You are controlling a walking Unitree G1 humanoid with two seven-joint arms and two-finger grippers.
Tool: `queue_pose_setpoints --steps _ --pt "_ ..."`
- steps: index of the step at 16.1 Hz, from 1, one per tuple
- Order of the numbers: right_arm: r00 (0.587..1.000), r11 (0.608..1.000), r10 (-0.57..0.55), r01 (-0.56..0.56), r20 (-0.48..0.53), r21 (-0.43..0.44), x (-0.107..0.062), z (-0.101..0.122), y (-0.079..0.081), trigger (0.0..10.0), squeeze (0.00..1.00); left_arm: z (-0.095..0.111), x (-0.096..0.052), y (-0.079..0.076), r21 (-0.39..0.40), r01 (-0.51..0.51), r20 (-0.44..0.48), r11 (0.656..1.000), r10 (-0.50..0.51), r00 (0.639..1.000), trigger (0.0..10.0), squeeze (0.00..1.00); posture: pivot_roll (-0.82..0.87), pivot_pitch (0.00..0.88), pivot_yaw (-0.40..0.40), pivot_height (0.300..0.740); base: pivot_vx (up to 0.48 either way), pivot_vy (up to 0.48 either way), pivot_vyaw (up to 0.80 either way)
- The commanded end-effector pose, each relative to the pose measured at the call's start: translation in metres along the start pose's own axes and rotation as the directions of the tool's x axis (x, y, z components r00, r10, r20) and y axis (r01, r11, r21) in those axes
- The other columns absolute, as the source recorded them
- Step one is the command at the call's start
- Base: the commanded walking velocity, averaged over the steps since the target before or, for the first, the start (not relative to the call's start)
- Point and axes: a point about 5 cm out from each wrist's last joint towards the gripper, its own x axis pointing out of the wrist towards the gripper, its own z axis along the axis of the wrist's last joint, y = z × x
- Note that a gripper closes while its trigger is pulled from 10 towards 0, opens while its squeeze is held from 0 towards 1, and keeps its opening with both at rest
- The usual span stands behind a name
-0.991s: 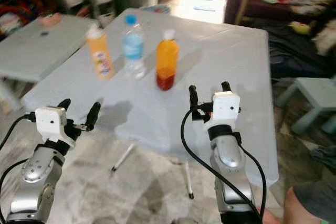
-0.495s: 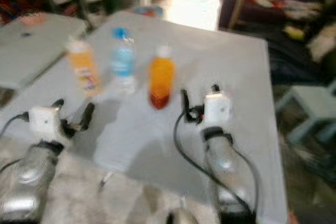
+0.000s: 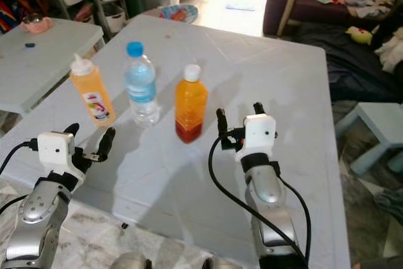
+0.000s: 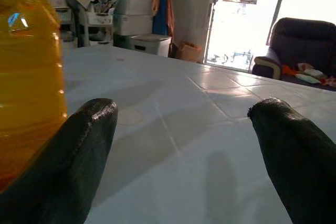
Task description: Restocking fridge
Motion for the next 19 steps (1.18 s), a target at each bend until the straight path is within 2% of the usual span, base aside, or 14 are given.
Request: queue_pose_setpoints --steps 1,5,10,15,19 --pt "1.0 1.0 0.019 -0.019 0.018 -0.018 0.002 0.003 0.001 10.0 0.0 0.0 -0.002 0.002 0.016 0.004 -0.002 1.0 -0.004 1.0 10.0 0.0 0.08 0.042 -0.005 0.74 0.0 0.0 0.0" --pt "0.981 0.984 0.168 -0.161 0.097 -0.073 0.005 0.02 0.017 10.0 0.0 -0.002 -0.005 0.006 0.032 -0.006 -0.012 0.999 0.006 1.0 10.0 0.0 0.08 0.045 -0.005 0.74 0.0 0.0 0.0" --pt "0.911 0.927 0.372 -0.354 0.176 -0.124 0.002 0.039 0.041 10.0 0.0 -0.001 -0.002 0.004 0.032 -0.003 -0.005 0.999 0.003 1.0 10.0 0.0 0.08 0.04 -0.004 0.74 0.0 0.0 0.0" --pt "0.89 0.915 0.4 -0.376 0.218 -0.143 0.007 0.053 0.044 10.0 0.0 -0.003 0.0 0.001 0.029 0.003 -0.007 1.0 -0.003 1.0 10.0 0.0 0.08 0.035 -0.005 0.74 0.0 0.0 0.0" --pt "0.896 0.928 0.37 -0.346 0.246 -0.136 0.027 0.063 0.034 10.0 0.0 -0.006 0.001 -0.003 0.023 0.015 -0.012 1.0 -0.015 1.0 10.0 0.0 0.07 0.032 -0.005 0.74 0.0 0.0 0.0"
